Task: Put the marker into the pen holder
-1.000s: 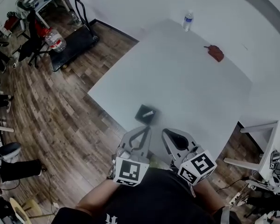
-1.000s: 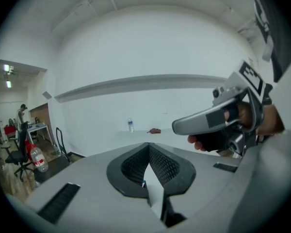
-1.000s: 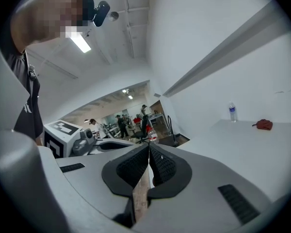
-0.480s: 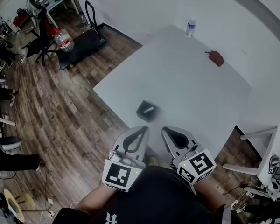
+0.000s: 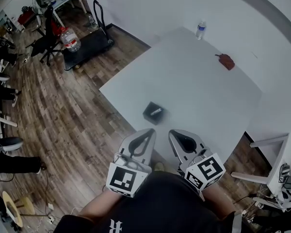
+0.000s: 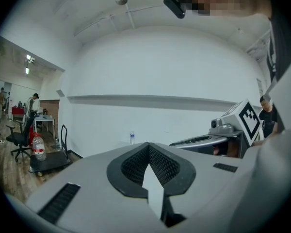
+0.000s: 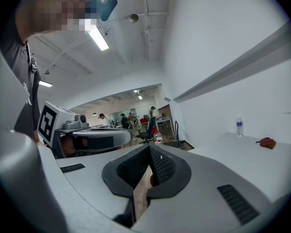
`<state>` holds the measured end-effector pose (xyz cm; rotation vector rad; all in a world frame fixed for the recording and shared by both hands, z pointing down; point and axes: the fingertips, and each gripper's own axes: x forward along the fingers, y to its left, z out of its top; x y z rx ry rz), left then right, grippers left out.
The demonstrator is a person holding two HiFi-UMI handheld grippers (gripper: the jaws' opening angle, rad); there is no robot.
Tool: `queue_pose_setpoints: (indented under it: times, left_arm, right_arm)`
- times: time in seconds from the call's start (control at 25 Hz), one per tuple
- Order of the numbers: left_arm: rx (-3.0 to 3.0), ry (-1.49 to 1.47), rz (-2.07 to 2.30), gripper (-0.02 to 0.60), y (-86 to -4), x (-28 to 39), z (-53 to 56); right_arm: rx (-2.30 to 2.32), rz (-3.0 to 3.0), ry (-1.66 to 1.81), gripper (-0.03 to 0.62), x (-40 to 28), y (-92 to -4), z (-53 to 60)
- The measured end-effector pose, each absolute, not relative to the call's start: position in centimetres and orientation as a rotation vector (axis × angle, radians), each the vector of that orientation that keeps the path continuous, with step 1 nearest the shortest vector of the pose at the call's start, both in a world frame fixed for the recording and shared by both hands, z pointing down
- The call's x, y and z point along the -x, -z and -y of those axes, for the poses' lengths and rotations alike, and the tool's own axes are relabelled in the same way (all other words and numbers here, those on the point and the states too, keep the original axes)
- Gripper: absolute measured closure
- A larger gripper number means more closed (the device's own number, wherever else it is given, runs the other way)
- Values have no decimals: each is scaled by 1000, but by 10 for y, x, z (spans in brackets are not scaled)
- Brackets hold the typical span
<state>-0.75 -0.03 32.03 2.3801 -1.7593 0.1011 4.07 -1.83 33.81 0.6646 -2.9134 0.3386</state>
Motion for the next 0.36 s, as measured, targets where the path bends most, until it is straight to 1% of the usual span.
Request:
queue_pose_setpoints:
  times: [0.36]
  left_arm:
    - [-2377, -88, 1758, 575, -320, 10, 2]
  right_arm:
    - [-670, 2912, -333, 580, -39, -339, 20]
